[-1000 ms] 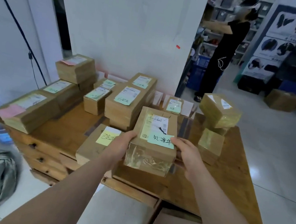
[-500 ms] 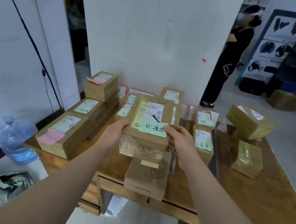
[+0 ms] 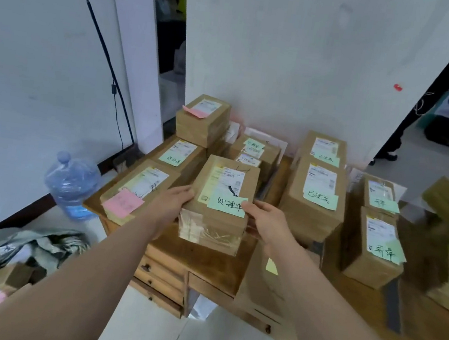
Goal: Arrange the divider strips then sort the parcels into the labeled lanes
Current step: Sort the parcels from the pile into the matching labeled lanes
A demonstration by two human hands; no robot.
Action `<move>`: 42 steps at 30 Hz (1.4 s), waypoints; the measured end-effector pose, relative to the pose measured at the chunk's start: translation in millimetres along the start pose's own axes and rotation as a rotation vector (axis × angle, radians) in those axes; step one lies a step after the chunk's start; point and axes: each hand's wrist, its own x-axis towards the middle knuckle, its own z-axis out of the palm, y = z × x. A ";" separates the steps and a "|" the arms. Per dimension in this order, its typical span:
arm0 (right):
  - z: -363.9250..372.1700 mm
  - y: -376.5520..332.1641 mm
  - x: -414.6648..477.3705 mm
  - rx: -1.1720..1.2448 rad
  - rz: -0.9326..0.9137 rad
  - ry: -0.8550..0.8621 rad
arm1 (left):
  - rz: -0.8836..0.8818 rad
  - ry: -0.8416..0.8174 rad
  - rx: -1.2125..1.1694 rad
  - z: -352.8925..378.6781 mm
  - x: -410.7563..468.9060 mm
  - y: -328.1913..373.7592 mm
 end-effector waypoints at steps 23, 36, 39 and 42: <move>54.8 75.9 108.6 -0.091 0.273 0.273 | -0.180 -0.236 0.234 -13.3 133.3 -63.3; 44.4 21.9 72.0 -0.482 -0.047 0.409 | 0.256 -0.150 0.543 -1.9 113.4 -6.4; 26.5 1.2 46.0 -0.576 -0.158 0.465 | 0.414 -0.140 0.704 9.5 102.4 18.7; -3.4 -15.0 14.9 -0.664 -0.225 0.525 | 0.594 -0.137 0.769 35.3 84.2 41.7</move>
